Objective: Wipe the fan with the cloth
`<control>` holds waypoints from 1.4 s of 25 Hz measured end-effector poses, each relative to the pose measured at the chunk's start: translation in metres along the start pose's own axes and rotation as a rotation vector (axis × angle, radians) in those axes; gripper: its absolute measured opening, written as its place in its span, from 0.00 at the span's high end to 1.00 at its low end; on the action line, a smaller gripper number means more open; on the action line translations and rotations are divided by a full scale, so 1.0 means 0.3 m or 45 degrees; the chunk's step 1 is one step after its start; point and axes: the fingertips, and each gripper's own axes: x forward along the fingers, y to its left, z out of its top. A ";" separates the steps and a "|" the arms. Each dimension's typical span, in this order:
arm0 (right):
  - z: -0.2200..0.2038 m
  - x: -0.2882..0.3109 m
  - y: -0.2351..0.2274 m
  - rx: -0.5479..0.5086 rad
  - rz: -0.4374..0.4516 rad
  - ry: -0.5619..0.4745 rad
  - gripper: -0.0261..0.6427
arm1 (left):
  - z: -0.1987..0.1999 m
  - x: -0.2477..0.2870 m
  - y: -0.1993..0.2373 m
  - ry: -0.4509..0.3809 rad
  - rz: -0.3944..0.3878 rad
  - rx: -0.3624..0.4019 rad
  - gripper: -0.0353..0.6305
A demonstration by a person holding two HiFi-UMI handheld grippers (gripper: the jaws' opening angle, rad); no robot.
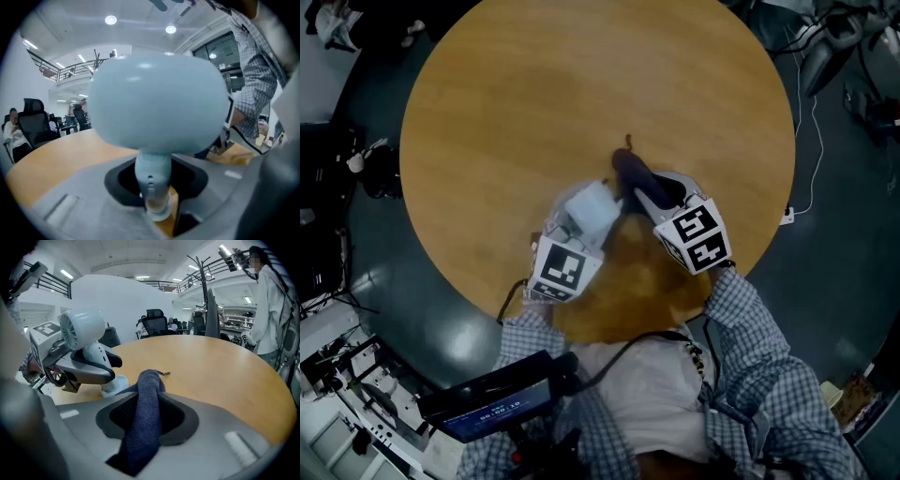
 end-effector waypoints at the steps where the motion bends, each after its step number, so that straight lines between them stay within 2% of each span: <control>1: -0.002 -0.001 -0.002 -0.008 -0.007 -0.006 0.77 | 0.001 0.003 -0.002 -0.005 0.003 -0.003 0.76; 9: -0.020 -0.024 -0.023 -0.024 -0.015 -0.042 0.67 | 0.012 0.013 -0.021 -0.033 0.033 -0.020 0.75; 15: 0.012 -0.035 -0.024 -0.020 -0.004 -0.095 0.61 | -0.032 0.013 -0.011 0.017 0.035 -0.015 0.64; 23: 0.042 -0.091 -0.008 -0.003 -0.028 -0.152 0.60 | -0.067 -0.065 -0.003 0.032 0.082 -0.053 0.63; 29: 0.080 -0.161 0.010 0.023 -0.098 -0.203 0.72 | -0.058 -0.157 -0.007 0.017 0.115 -0.106 0.65; 35: 0.115 -0.235 0.043 0.061 -0.122 -0.234 0.88 | 0.049 -0.236 -0.013 -0.095 0.147 -0.138 0.76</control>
